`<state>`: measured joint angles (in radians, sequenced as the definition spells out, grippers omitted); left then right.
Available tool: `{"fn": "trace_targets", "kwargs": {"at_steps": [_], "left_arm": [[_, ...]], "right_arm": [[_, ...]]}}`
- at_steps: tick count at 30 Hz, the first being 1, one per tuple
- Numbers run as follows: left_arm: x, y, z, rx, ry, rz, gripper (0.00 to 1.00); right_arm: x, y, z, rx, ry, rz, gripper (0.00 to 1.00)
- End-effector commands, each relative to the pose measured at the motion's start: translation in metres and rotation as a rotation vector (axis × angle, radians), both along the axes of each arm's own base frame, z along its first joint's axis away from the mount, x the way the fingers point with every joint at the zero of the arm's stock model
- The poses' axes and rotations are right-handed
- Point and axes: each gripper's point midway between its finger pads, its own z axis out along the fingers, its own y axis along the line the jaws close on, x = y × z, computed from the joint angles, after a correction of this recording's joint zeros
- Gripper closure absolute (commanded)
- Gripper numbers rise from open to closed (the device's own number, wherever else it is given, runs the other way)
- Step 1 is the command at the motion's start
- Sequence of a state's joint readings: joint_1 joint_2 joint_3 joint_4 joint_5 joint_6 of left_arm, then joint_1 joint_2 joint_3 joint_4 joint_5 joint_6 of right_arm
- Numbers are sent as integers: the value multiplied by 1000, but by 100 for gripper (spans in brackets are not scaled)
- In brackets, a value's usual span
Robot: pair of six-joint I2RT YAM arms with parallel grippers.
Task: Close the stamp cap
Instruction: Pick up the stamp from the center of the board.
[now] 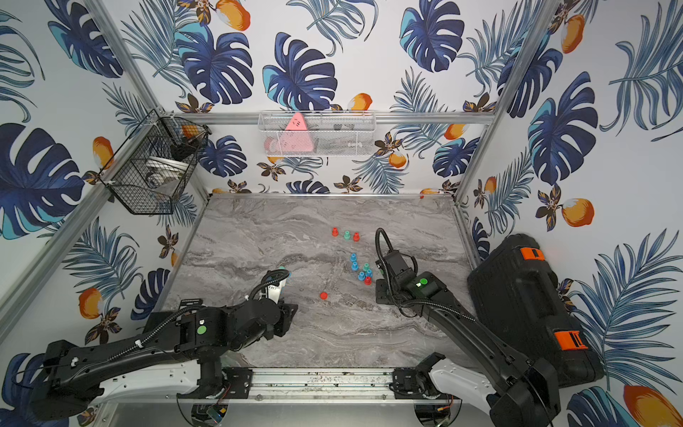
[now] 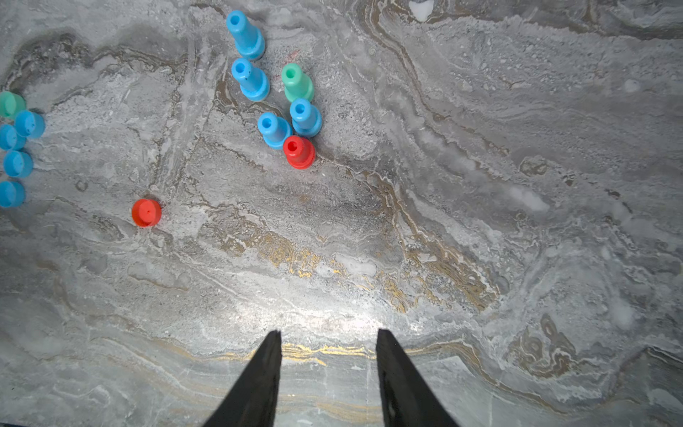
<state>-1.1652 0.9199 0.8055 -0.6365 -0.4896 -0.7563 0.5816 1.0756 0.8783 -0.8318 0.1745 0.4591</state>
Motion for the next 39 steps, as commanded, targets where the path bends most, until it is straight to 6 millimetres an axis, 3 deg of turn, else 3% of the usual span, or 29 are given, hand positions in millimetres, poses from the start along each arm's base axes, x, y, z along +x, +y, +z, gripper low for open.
{"fn": "trace_targets", "kwargs": {"at_steps": [1, 9, 17, 20, 27, 39], "left_arm": [[7, -5, -1, 13, -45, -4, 50], [14, -5, -13, 42, -110, -12, 49], [16, -11, -13, 55, -119, -42, 49], [15, -10, -10, 58, -123, -47, 49], [14, -6, 1, 35, -136, -46, 49], [11, -3, -1, 29, -123, -40, 49]], "right_arm": [[1, -1, 2, -3, -7, -12, 54], [11, 8, -5, -19, 21, 11, 54], [56, 36, -22, -85, 81, 38, 52], [72, 37, -42, -152, 124, 45, 52], [109, 37, -62, -168, 162, 10, 53], [115, 43, -78, -112, 204, 14, 58]]}}
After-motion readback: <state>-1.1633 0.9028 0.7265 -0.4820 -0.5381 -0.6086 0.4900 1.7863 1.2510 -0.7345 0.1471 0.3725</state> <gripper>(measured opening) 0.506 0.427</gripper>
